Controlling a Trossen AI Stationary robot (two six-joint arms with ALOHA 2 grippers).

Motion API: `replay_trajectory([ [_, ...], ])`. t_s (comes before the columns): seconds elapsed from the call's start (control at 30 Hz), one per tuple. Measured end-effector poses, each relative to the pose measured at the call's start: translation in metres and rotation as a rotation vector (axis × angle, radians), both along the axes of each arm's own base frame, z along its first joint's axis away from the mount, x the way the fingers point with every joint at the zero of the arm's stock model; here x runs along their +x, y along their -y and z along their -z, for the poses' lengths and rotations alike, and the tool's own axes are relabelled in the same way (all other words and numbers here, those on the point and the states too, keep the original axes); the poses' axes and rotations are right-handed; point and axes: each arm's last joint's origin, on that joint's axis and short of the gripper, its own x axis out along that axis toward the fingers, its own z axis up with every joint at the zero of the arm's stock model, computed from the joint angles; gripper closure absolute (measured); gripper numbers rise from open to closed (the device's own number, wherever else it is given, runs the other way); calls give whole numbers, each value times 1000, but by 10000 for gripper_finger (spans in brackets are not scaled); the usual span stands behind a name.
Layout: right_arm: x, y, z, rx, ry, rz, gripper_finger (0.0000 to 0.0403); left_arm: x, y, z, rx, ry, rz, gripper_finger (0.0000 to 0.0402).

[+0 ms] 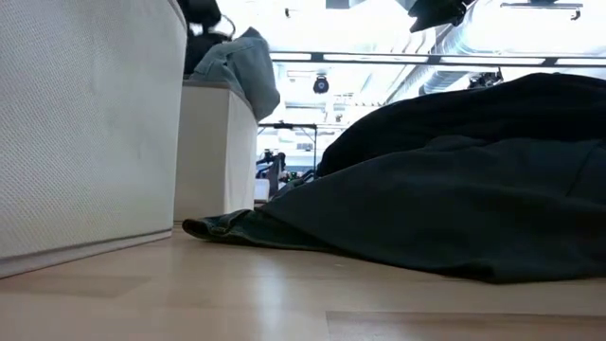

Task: Sort clothes
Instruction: Put the blue jeans into the top brown laundry organizer

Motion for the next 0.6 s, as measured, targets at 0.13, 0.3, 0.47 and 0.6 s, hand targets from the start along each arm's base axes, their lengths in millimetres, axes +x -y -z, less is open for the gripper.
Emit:
replay_trajectory([
  [0.13, 0, 0, 0, 6, -1, 4, 185, -8, 8, -44, 16, 29, -8, 210],
  [0.3, -1, 0, 1, 10, -12, 4, 185, -26, 23, -95, 38, 93, -62, 192],
  [0.47, 0, 0, 0, 4, -4, 2, 185, -17, 28, -129, 196, 356, 42, 202],
  [0.6, 1, 0, 0, 0, -3, -1, 185, 17, 30, -130, 134, 645, 252, 226],
])
